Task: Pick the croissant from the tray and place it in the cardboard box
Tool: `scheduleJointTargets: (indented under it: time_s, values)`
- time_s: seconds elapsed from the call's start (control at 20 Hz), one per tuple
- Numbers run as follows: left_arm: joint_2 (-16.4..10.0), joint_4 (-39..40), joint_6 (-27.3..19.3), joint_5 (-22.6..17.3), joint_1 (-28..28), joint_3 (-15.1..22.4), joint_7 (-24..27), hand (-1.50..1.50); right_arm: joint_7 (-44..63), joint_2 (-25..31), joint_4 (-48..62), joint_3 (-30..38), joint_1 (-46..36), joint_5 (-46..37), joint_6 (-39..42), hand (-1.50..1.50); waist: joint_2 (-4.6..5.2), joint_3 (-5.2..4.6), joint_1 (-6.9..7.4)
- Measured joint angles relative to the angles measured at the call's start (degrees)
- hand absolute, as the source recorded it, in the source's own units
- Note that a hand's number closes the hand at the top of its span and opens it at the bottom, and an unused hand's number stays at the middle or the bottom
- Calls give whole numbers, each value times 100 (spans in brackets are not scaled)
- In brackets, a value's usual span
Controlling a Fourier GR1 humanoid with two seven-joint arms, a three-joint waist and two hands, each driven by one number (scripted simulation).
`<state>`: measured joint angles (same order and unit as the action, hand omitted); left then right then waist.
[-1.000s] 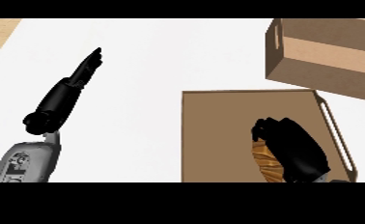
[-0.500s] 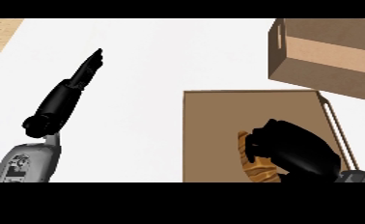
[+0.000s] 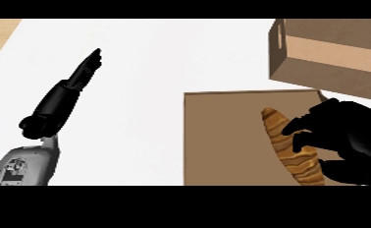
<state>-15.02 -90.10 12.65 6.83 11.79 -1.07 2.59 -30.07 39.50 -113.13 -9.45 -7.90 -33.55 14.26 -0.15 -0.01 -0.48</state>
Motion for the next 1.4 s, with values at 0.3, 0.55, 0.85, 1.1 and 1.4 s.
scheduleJointTargets:
  time_s: [0.3,0.55,0.85,1.1,1.4]
  values:
    - [-28,113,61,-60,99,-87,39,0,1136,-251,364,1199,-438,1185,371,150,12,-4,8]
    - [49,81,49,41,65,22,113,0,1881,-252,1414,1726,-1433,1519,516,150,30,-5,122]
    - [94,253,70,83,199,10,160,0,1841,-20,3138,1929,-2629,1262,477,150,50,-1,175]
    - [138,296,84,109,255,37,172,0,1224,377,4554,1621,-3209,539,469,150,77,1,246]
    - [198,184,98,140,316,118,92,0,579,759,6121,1099,-3722,-154,844,150,115,7,357]
